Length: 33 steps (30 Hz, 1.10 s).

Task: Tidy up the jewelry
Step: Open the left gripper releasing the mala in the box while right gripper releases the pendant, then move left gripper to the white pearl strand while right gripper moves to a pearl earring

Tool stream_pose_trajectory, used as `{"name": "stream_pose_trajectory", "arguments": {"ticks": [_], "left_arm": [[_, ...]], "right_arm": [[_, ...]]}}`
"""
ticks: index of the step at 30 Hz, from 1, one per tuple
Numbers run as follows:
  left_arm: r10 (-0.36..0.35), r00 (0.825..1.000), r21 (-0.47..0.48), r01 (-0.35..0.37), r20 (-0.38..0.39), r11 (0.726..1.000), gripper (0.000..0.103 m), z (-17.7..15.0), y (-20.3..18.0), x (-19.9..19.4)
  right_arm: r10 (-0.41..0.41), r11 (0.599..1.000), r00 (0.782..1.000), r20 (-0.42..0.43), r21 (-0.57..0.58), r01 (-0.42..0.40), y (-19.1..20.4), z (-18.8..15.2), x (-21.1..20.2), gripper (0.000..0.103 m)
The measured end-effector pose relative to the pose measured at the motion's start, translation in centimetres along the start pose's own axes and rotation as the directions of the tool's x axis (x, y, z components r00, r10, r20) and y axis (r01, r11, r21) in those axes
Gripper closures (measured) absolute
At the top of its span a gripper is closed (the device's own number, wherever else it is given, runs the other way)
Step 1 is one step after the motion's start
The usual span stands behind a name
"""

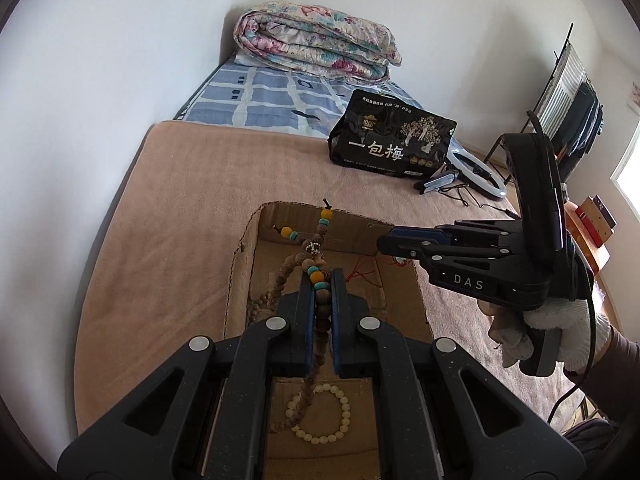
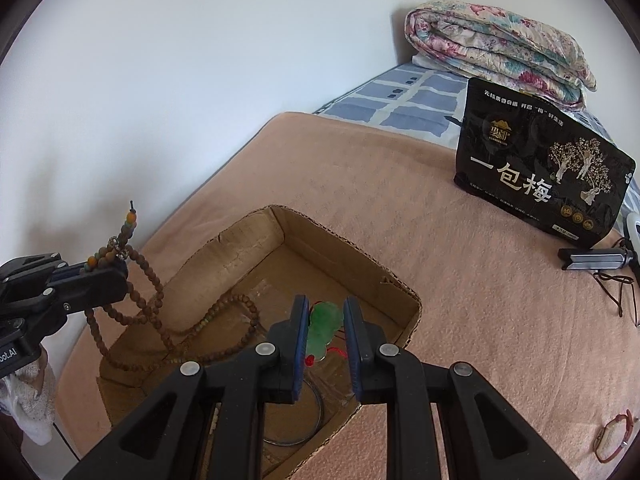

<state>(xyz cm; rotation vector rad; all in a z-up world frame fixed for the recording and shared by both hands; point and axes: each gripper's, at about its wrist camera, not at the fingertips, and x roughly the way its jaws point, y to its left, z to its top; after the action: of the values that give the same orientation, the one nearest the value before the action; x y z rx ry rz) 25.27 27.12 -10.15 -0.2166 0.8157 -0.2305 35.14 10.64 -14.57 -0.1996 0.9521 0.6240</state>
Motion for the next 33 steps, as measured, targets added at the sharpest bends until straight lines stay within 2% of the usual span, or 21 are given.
{"name": "stream_pose_trajectory", "arguments": {"ticks": [6, 8, 10, 11, 12, 13, 16, 21, 25, 29, 33], "left_arm": [[0.01, 1.0, 0.014, -0.009, -0.012, 1.0, 0.099, -0.5, 0.1, 0.2], [0.022, 1.0, 0.022, -0.022, -0.011, 1.0, 0.099, -0.5, -0.1, 0.1], [0.028, 1.0, 0.031, -0.027, -0.013, 0.999, 0.097, -0.6, -0.2, 0.0], [0.036, 0.999, 0.032, -0.035, -0.013, 0.999, 0.091, -0.6, -0.2, 0.0], [0.045, 0.999, 0.03, -0.045, -0.013, 0.999, 0.069, -0.6, -0.3, -0.1], [0.048, 0.999, 0.024, -0.047, -0.008, 0.999, 0.056, -0.6, -0.3, -0.2], [0.048, 0.999, 0.008, -0.048, 0.003, 0.999, 0.055, -0.8, -0.2, -0.6], [0.053, 0.999, -0.002, -0.053, 0.009, 0.999, 0.055, -1.1, -0.6, -1.4], [0.056, 0.998, 0.009, -0.056, 0.016, 0.998, 0.055, -1.3, -1.3, -2.1], [0.026, 0.998, 0.013, -0.026, -0.05, 1.0, 0.051, -1.3, -1.7, -1.9], [0.047, 0.998, 0.036, -0.046, -0.046, 0.998, 0.051, -1.6, -2.6, -2.7]], "right_arm": [[-0.003, 1.0, 1.0, -0.007, 0.006, 0.003, 0.0, 0.0, 0.6, 0.084], [-0.001, 1.0, 1.0, 0.0, 0.008, 0.001, 0.1, -0.1, 0.4, 0.076], [-0.011, 1.0, 1.0, 0.012, 0.01, 0.011, 0.1, 0.0, 0.1, 0.062], [-0.016, 1.0, 1.0, 0.018, 0.012, 0.016, 0.1, 0.0, -0.1, 0.057], [-0.019, 1.0, 1.0, 0.023, 0.014, 0.018, 0.2, -0.1, -0.3, 0.048], [-0.022, 1.0, 0.999, 0.028, 0.015, 0.022, 0.2, -0.1, -0.5, 0.039], [-0.041, 0.999, 0.998, 0.046, 0.016, 0.04, 0.2, -0.3, -1.4, 0.029], [-0.046, 0.999, 0.997, 0.06, 0.029, 0.045, 0.0, -0.7, -2.8, 0.019], [-0.056, 0.998, 0.996, 0.071, 0.026, 0.054, 0.1, -1.1, -3.8, 0.018], [-0.069, 0.997, 0.994, 0.086, 0.025, 0.067, 0.1, -1.3, -5.1, 0.015], [-0.069, 0.997, 0.992, 0.103, 0.027, 0.067, 0.1, -1.7, -6.6, 0.015]]}}
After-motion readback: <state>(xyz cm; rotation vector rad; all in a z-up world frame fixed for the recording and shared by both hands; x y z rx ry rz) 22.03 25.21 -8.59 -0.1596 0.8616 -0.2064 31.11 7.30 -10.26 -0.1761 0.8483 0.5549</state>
